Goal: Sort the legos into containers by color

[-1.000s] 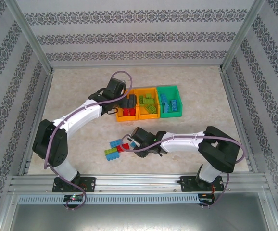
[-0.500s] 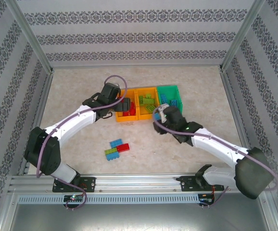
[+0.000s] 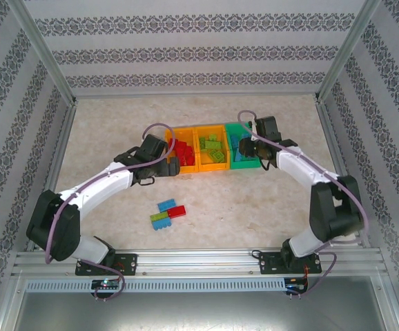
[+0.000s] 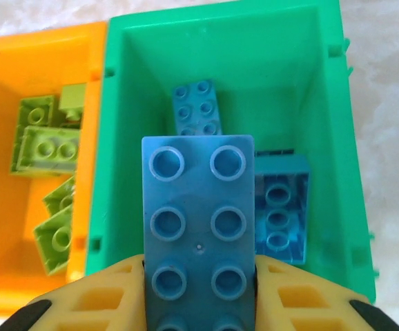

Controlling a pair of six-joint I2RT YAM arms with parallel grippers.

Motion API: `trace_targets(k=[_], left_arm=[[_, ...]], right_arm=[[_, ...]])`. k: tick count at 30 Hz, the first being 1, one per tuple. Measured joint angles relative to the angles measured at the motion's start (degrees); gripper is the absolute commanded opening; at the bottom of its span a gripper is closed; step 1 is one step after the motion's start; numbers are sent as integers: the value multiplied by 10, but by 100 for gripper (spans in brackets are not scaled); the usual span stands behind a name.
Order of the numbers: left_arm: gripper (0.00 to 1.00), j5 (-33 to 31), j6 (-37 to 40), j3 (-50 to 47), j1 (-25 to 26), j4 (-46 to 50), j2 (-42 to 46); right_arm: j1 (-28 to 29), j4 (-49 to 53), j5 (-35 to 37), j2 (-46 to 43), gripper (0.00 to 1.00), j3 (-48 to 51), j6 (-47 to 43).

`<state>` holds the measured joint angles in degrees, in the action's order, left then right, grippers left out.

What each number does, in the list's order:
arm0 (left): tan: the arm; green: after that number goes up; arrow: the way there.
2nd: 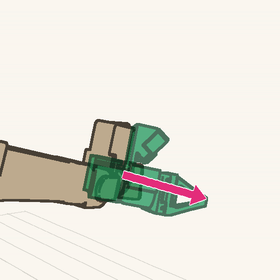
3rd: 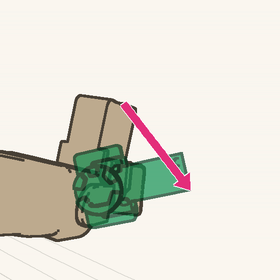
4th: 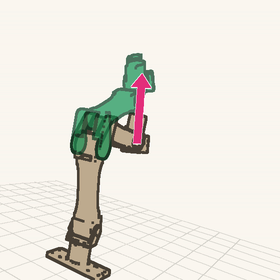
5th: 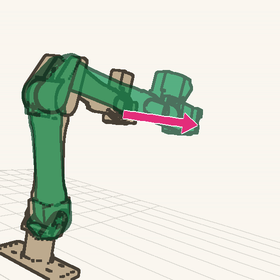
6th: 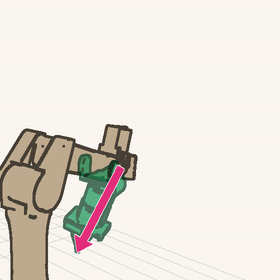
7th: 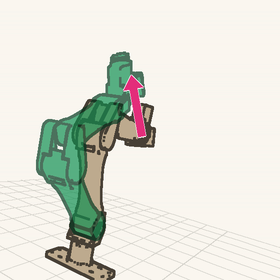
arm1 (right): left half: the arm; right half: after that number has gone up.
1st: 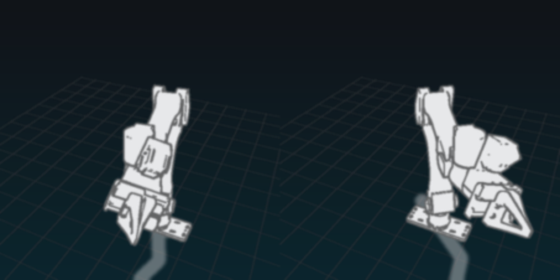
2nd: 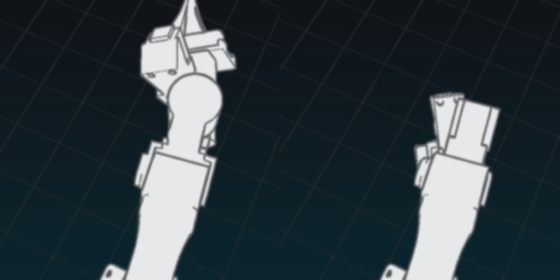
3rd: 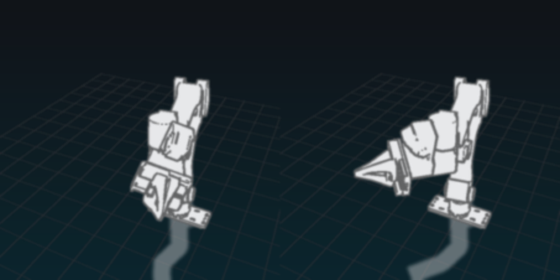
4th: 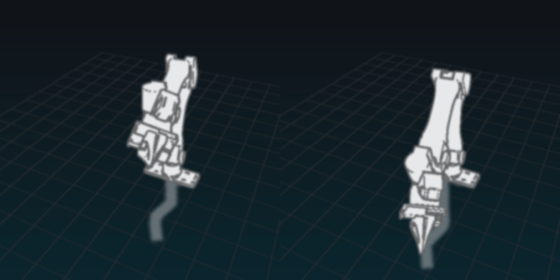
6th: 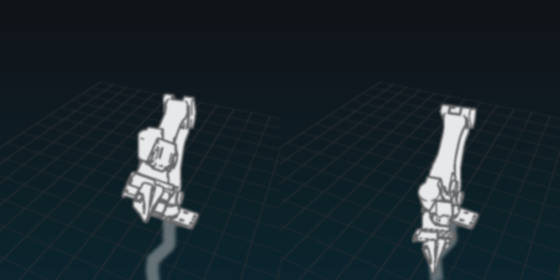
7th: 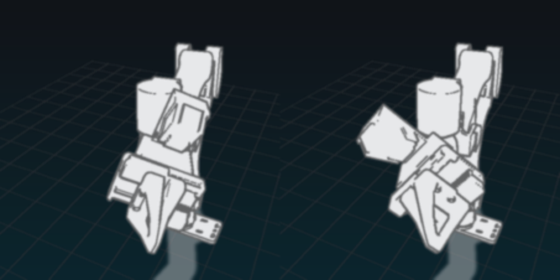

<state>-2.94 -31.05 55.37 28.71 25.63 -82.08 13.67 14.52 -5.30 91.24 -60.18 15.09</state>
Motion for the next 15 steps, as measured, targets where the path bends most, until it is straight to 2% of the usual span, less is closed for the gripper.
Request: trace_targets(k=[5, 7, 15], left_arm=[[100, 18, -36, -31, 0, 21, 10], [100, 26, -50, -42, 0, 31, 12], [100, 62, -116, -71, 0, 74, 23]], right_arm=[[-11, 9, -9, 70, 34, -52, -3], [-11, 12, -11, 86, 39, -65, -5], [-11, 15, -13, 94, 55, -75, -6]])
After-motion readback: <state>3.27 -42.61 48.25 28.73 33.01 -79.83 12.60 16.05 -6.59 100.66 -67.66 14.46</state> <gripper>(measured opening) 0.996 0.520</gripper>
